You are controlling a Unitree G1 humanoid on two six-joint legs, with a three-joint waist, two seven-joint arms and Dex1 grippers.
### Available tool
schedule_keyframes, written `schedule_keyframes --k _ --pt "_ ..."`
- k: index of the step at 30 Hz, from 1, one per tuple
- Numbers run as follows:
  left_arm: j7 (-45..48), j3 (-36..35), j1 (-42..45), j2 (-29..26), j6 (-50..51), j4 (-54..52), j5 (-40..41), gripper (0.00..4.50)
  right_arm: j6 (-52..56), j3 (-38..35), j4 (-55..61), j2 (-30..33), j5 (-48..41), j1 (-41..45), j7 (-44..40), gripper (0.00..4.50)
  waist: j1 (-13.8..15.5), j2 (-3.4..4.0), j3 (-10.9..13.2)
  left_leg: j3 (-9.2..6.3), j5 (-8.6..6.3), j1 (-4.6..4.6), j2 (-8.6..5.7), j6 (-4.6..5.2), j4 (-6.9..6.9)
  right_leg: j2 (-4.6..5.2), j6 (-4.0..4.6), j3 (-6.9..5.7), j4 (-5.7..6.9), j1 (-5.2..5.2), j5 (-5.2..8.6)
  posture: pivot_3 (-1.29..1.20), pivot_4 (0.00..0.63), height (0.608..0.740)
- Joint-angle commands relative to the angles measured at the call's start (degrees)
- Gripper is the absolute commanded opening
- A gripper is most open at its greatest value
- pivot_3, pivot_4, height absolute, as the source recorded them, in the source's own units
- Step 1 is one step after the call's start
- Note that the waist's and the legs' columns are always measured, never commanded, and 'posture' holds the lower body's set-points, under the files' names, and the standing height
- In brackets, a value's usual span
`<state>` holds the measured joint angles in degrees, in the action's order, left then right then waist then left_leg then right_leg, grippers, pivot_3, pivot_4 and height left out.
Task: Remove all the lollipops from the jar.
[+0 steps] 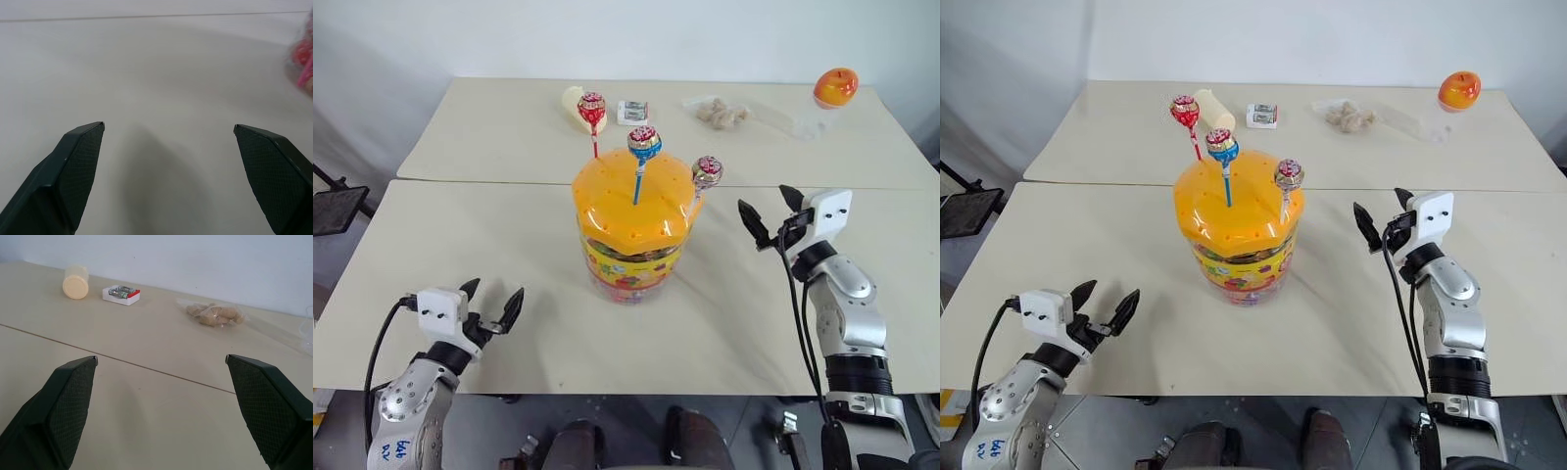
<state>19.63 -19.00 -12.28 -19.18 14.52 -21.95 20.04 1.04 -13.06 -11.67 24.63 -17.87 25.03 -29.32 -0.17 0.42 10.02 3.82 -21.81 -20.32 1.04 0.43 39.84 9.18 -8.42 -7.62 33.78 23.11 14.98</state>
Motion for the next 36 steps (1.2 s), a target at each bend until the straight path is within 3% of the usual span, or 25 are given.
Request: schedule_keyframes --k 1,3,5,8,11,13,15,19,21,23,26,31,36 --pt "1.0 0.6 -0.3 -1.5 0.3 -2.6 -0.1 4.50 -1.1 -1.1 1.8 1.5 -0.2 -0.5 -1.0 4.42 0.0 0.00 0.0 0.00 0.00 0.00 0.00 0.00 0.00 0.00 0.00 0.00 0.00 0.00 0.00 0.00 0.150 0.740" --pt "3.2 -0.1 0.6 -2.5 -2.9 -2.2 0.1 4.50 -0.9 -1.5 3.0 2.6 -1.4 -1.6 -3.3 4.42 0.2 0.00 0.0 0.00 0.00 0.00 0.00 0.00 0.00 0.00 0.00 -0.01 0.00 0.00 0.00 0.00 0.150 0.740" --pt "10.4 -4.2 3.1 -4.3 -4.0 -1.1 9.4 4.50 -1.2 -3.5 7.6 3.9 -7.0 -4.5 -9.3 4.42 0.3 0.00 0.0 -0.01 0.00 -0.02 -0.01 0.00 0.00 0.00 0.00 -0.01 -0.02 0.00 0.00 0.00 0.150 0.740" --pt "22.5 -8.2 9.4 -14.2 2.1 4.4 19.0 4.50 1.0 -7.8 17.0 7.8 -15.8 -11.3 -17.8 4.42 0.9 0.07 0.1 -0.08 -0.01 -0.09 0.05 -0.02 0.05 -0.03 0.00 -0.06 -0.03 0.03 0.00 0.00 0.150 0.740" --pt "32.2 -9.5 16.6 -24.8 9.9 10.7 26.0 4.50 2.5 -10.7 26.1 13.1 -18.4 -18.6 -22.4 4.42 1.2 0.12 0.1 0.00 -0.02 -0.09 0.05 -0.03 0.10 -0.08 0.00 -0.02 -0.03 0.04 0.00 0.00 0.150 0.740" --pt "41.0 -8.5 18.5 -32.5 17.2 12.3 30.7 4.50 5.9 -13.5 33.4 14.9 -24.0 -22.5 -22.5 4.42 1.1 0.11 0.1 0.03 -0.04 -0.06 0.05 -0.02 0.08 -0.08 0.00 -0.03 -0.05 0.04 0.00 0.00 0.150 0.740" --pt "44.1 -6.9 25.1 -35.7 18.5 16.8 31.2 4.50 9.1 -17.3 40.6 15.8 -31.8 -26.5 -21.9 4.42 1.0 0.13 0.1 0.08 -0.12 -0.02 0.13 -0.07 0.03 -0.18 -0.01 0.00 -0.03 0.05 0.00 0.00 0.150 0.740" --pt "43.4 -5.9 39.4 -32.4 19.6 28.4 32.4 4.50 11.8 -19.2 50.8 13.5 -43.6 -29.9 -15.7 4.42 1.5 0.10 0.1 0.12 -0.16 0.01 0.37 -0.16 0.14 -0.46 0.00 0.02 -0.09 -0.02 0.00 0.00 0.150 0.740" --pt "43.6 -5.1 43.2 -30.1 21.4 31.1 33.1 4.50 8.8 -17.2 55.1 9.7 -42.7 -30.0 -13.5 4.42 1.3 0.07 0.1 0.14 -0.18 0.08 0.42 -0.20 0.14 -0.53 0.00 0.03 -0.08 -0.07 0.00 0.00 0.150 0.740" --pt "41.8 -3.2 48.3 -23.9 23.0 33.8 34.6 4.50 6.6 -13.9 60.0 4.5 -40.9 -30.8 -9.2 4.42 1.3 0.06 0.1 0.23 -0.20 0.12 0.45 -0.23 0.12 -0.56 0.01 0.05 -0.08 -0.07 0.01 0.00 0.150 0.740" --pt "43.2 0.6 53.6 -18.4 22.6 36.9 32.2 4.50 4.5 -11.6 62.2 1.2 -37.0 -30.1 -7.1 4.42 1.7 -0.08 0.1 0.21 -0.21 0.04 0.45 -0.24 0.26 -0.58 0.01 0.03 -0.04 -0.04 0.01 0.00 0.150 0.740" --pt "47.2 5.9 64.5 -12.3 18.1 45.4 26.7 4.50 3.9 -8.5 63.5 2.9 -32.2 -29.9 -8.0 4.42 1.4 -0.40 0.1 0.23 -0.21 0.02 0.46 -0.23 0.23 -0.64 0.02 0.02 -0.12 -0.03 0.01 0.00 0.150 0.740" --pt "51.6 8.3 68.4 -10.8 16.4 49.2 23.6 4.50 3.4 -7.8 63.3 4.0 -30.9 -32.2 -9.3 4.42 0.7 -0.39 0.1 0.29 -0.21 0.06 0.46 -0.23 0.12 -0.65 0.02 0.03 -0.12 0.02 0.02 0.00 0.150 0.740"
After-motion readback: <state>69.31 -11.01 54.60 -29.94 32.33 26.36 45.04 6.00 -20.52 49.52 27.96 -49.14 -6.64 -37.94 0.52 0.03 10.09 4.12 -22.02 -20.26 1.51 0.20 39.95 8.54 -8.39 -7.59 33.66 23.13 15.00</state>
